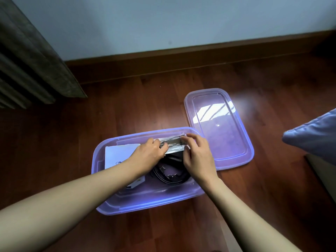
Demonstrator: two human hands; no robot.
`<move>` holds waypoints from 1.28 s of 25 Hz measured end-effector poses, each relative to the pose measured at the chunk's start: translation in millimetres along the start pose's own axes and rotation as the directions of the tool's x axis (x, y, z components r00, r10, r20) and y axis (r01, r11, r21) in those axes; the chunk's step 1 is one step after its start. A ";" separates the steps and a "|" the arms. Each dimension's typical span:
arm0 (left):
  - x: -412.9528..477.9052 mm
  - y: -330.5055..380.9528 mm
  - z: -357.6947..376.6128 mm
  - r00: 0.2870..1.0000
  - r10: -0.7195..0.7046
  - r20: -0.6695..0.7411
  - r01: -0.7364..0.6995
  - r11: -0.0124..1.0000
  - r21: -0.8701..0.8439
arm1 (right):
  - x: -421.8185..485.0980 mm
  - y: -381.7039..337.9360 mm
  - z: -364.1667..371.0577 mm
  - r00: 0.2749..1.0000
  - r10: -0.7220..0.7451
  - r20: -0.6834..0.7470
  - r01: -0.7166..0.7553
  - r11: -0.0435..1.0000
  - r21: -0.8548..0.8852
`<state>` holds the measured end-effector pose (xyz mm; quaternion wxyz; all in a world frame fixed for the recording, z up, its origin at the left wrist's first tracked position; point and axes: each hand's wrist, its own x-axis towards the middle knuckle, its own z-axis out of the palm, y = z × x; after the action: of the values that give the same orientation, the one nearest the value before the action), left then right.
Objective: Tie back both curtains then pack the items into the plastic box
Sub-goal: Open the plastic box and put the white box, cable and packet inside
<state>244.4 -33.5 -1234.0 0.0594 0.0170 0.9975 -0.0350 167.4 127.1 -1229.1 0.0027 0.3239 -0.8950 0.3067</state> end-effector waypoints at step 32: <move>10.3 -37.1 -32.2 0.872 -0.231 -0.433 -0.019 0.866 -0.500 | 54.6 50.9 -62.6 0.290 0.956 -0.035 -0.042 0.050 0.998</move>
<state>229.0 -67.8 -1200.8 -0.1886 -0.0472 0.9558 0.2205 82.5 160.6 -1195.0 0.0714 -0.3145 -0.4972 0.8055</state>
